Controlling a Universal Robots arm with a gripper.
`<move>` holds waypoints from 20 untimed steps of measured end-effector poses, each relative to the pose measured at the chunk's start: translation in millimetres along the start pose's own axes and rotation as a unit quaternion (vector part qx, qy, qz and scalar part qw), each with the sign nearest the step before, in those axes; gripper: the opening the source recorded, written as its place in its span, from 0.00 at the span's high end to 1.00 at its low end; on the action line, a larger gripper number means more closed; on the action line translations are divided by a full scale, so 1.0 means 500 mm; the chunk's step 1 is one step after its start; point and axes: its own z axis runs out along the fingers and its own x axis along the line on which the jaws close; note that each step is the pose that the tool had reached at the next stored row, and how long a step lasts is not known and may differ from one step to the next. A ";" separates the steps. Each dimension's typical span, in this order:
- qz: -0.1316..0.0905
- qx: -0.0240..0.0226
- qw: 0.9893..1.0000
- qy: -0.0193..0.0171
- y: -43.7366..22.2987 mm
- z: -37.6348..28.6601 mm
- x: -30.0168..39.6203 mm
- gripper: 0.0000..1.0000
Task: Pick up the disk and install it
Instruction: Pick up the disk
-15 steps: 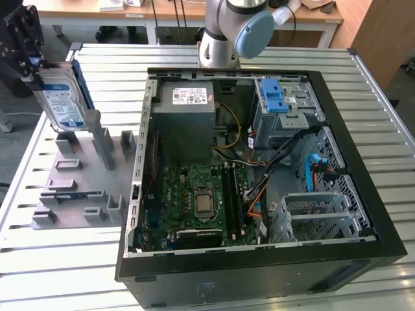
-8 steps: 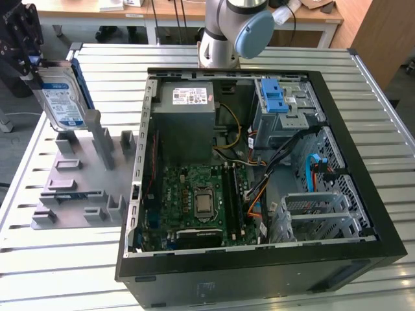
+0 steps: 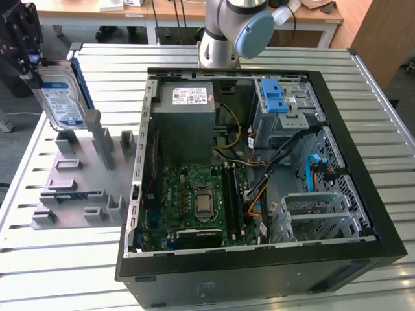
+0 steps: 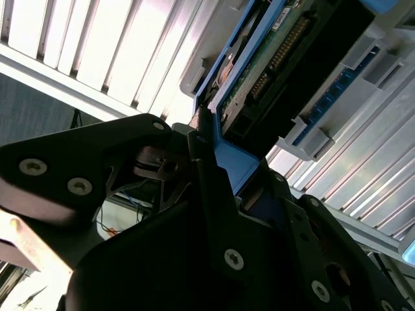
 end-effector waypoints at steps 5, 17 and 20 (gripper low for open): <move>0.000 0.000 1.000 0.000 0.000 -0.004 0.000 0.64; 0.000 0.000 1.000 0.000 0.000 -0.009 0.000 0.64; 0.000 0.000 1.000 0.000 0.000 -0.010 0.000 0.64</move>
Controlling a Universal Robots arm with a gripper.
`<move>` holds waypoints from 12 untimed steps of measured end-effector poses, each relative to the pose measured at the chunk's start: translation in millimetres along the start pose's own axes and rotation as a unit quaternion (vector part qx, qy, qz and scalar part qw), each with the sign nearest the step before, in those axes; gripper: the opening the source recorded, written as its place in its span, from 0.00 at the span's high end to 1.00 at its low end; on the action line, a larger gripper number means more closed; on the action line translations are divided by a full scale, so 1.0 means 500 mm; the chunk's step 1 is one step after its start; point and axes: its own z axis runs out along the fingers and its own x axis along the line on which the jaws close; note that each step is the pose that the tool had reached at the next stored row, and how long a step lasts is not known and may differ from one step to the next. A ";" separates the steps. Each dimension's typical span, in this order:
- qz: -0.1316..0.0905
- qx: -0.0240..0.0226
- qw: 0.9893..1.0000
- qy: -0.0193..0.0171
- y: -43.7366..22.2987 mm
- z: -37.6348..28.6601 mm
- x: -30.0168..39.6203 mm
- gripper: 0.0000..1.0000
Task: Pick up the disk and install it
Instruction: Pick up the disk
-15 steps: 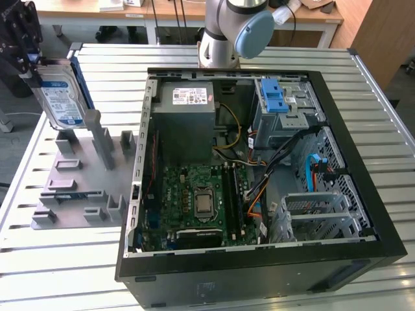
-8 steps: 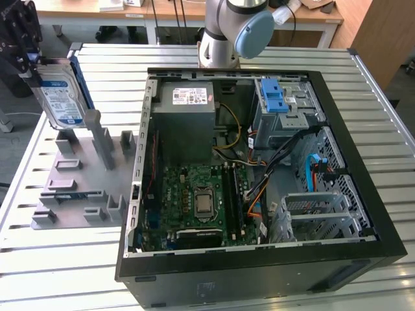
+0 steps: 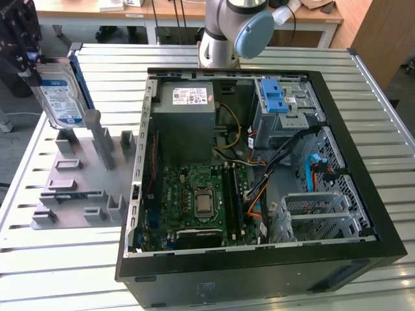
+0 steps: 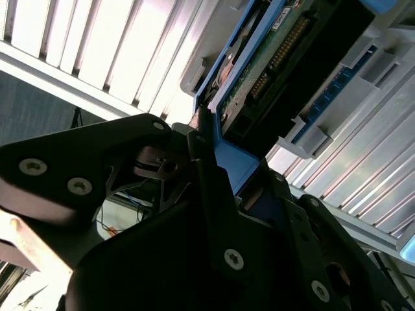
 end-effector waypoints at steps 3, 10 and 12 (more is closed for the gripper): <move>0.000 0.000 1.000 0.000 0.000 -0.002 0.000 0.64; 0.000 0.000 1.000 0.000 0.000 -0.008 0.000 0.64; 0.000 0.000 1.000 0.000 0.000 -0.010 0.000 0.64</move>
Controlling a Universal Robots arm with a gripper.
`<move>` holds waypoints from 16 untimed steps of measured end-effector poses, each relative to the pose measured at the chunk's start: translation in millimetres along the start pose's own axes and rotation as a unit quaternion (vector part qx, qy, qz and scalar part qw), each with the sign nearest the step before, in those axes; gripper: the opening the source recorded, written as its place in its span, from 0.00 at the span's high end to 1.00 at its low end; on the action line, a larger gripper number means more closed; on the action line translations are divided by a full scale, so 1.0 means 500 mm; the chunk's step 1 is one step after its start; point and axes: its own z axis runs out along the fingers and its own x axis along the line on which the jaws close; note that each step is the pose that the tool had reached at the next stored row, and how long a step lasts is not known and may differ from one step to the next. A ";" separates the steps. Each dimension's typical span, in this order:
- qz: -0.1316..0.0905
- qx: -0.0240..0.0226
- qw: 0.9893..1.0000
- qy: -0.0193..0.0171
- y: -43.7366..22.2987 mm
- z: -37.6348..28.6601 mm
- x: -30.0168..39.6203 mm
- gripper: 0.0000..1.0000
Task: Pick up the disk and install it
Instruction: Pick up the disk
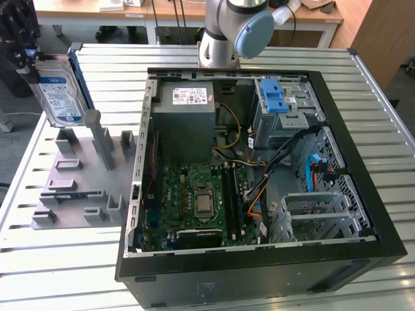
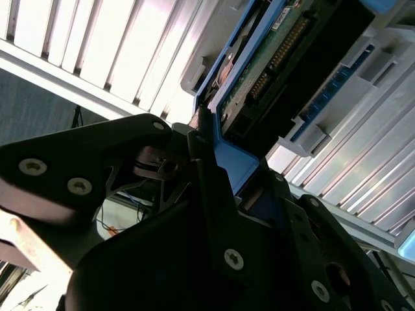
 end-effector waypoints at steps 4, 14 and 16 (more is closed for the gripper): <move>0.000 0.000 1.000 0.000 0.000 -0.005 0.000 0.64; 0.000 0.000 1.000 0.000 0.000 -0.019 0.000 0.64; 0.000 0.000 1.000 0.000 0.000 -0.022 0.000 0.64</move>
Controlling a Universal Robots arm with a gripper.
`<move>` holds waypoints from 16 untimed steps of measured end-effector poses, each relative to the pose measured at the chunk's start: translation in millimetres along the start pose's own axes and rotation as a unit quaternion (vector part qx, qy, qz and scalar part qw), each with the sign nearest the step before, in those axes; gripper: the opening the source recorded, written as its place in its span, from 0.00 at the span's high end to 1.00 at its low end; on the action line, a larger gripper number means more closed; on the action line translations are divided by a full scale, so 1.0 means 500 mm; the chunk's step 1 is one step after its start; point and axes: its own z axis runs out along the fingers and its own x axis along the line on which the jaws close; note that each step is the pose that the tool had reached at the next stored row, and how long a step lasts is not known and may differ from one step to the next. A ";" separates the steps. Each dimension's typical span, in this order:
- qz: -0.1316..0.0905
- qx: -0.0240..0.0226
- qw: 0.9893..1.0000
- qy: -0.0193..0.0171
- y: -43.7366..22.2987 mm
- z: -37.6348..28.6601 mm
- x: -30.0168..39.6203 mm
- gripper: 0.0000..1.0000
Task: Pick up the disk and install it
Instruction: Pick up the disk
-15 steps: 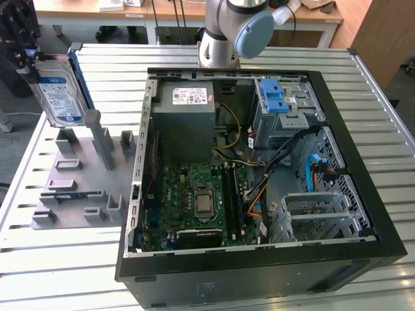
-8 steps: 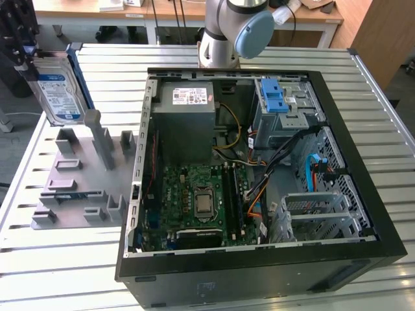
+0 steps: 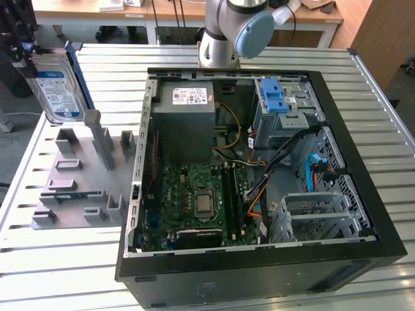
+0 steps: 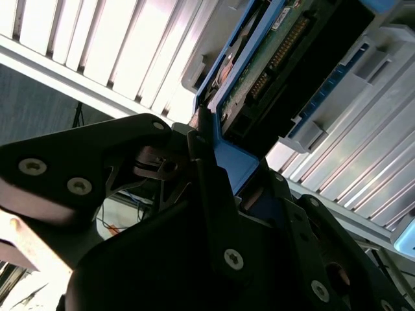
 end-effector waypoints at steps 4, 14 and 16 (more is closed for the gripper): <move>0.000 0.000 1.000 0.000 0.000 -0.005 0.000 0.64; 0.000 0.000 1.000 0.000 0.000 -0.018 0.000 0.64; 0.000 0.000 1.000 0.000 0.000 -0.020 0.000 0.64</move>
